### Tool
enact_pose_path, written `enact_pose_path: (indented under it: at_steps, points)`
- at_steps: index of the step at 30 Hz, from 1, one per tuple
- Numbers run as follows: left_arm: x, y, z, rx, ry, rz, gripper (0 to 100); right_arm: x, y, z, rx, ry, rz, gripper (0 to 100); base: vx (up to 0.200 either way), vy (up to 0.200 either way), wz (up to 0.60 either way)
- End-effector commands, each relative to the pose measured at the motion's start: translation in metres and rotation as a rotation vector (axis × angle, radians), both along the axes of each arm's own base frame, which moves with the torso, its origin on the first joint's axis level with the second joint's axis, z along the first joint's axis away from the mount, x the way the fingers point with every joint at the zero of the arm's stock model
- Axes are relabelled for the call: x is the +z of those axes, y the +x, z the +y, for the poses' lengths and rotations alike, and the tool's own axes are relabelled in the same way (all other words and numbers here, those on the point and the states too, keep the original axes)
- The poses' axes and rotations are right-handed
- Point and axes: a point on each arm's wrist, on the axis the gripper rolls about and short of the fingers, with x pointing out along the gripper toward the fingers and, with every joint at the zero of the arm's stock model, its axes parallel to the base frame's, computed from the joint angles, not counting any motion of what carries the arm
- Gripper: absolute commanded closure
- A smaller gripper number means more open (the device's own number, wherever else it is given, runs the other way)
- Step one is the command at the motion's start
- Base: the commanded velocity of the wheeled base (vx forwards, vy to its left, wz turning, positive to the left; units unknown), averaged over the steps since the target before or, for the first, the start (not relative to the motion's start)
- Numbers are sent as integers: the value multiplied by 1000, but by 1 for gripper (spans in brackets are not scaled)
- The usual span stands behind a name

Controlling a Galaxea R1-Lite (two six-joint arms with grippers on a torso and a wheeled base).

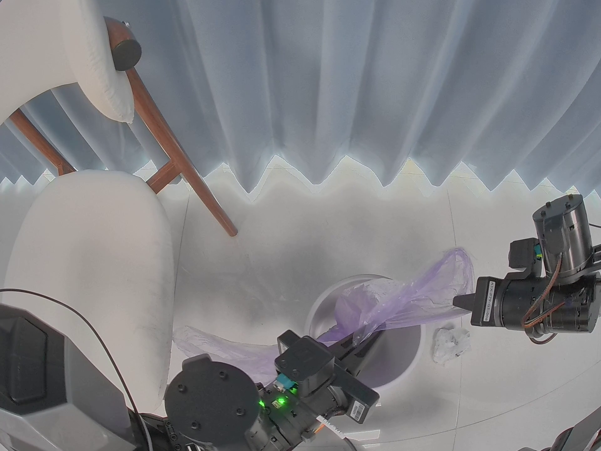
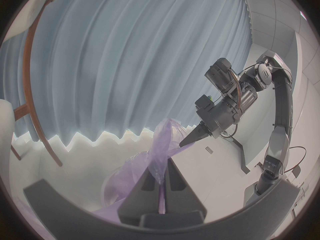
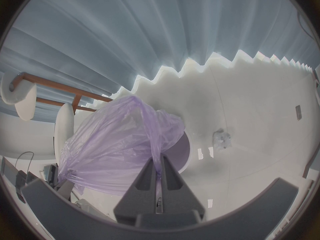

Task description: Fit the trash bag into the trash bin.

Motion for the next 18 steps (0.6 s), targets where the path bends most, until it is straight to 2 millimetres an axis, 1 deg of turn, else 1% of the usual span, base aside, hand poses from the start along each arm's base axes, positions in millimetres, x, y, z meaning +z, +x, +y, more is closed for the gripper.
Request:
enact_pose_path:
  at_steps: [1, 5, 7, 8, 9, 10, 11, 12, 13, 15, 16, 17, 18]
  points:
    - [-2, 2, -2, 3, -2, 6, 100, -2, -3, -4, -4, -30, -27, 100, 0, 0, 0]
    - [1, 5, -9, 0, -65, 36, 100, -3, -4, -6, 12, -43, -55, 100, 0, 0, 0]
    - [4, 6, -10, -4, -88, 48, 100, -1, -5, -11, 14, -54, -81, 100, 0, 0, 0]
    - [5, 6, -10, -3, -94, 48, 0, -1, -4, -12, 13, -58, -83, 100, 0, 0, 0]
    - [10, 10, -12, 6, -125, 40, 0, -3, -4, -20, 4, -89, -88, 100, 0, 0, 0]
    - [10, 10, -12, 6, -125, 40, 0, -3, -4, -20, 4, -89, -88, 100, 0, 0, 0]
    - [21, 20, -12, 47, -182, 30, 0, -5, -4, -29, 7, -135, -97, 100, 0, 0, 0]
    - [22, 22, -11, 57, -190, 29, 0, -6, -4, -30, 8, -143, -96, 100, 0, 0, 0]
    - [32, 33, -7, 108, -233, 14, 0, -9, -4, -37, 12, -182, -97, 100, 0, 0, 0]
    - [42, 41, 0, 144, -266, -4, 0, -12, -4, -42, 34, -204, -100, 100, 0, 0, 0]
    - [44, 45, 5, 162, -271, -9, 0, -13, -4, -44, 41, -204, -107, 100, 0, 0, 0]
    - [44, 45, 5, 161, -272, -10, 0, -13, -4, -45, 42, -202, -107, 100, 0, 0, 0]
    - [46, 51, 11, 182, -278, -16, 0, -15, -4, -46, 48, -192, -123, 100, 0, 0, 0]
